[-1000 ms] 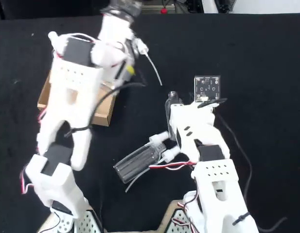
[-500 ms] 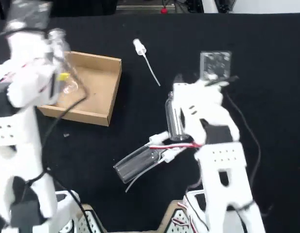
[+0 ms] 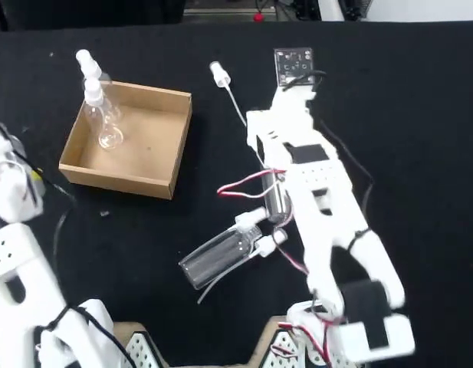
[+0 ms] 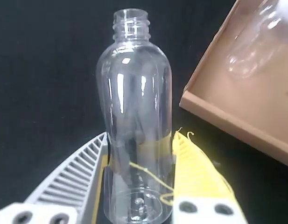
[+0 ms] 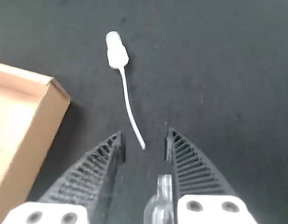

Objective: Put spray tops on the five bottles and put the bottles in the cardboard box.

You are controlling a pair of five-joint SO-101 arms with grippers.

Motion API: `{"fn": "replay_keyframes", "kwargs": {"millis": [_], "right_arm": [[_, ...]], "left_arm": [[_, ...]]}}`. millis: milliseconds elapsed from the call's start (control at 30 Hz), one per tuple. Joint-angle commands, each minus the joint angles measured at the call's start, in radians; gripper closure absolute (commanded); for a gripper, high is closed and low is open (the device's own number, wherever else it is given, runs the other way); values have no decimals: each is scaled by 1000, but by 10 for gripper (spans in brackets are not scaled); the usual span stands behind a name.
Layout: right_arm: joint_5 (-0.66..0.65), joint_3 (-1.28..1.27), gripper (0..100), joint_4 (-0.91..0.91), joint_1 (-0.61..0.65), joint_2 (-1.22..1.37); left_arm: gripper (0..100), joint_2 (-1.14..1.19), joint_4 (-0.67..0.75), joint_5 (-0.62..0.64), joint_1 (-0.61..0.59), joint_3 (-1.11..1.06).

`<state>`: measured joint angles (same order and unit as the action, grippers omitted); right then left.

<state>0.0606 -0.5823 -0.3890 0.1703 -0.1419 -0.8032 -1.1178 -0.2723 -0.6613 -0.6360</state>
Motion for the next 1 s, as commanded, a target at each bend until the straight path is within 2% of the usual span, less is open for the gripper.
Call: {"fn": "replay_keyframes", "kwargs": {"millis": [0,200,400,733,967], "right_arm": [[-9,91,857,104,-44,62],[-9,283,858,74,-32,283],[-14,541,858,-55,-26,539],[-293,897,858,-321,-17,785],[-347,1010,858,-433,-15,840]], "left_arm": [[916,-66,199,95,-8,-183],[916,-66,204,190,68,-206],[916,-75,206,195,116,-257],[916,-75,213,195,116,-305],[916,-74,213,195,116,-305]]}}
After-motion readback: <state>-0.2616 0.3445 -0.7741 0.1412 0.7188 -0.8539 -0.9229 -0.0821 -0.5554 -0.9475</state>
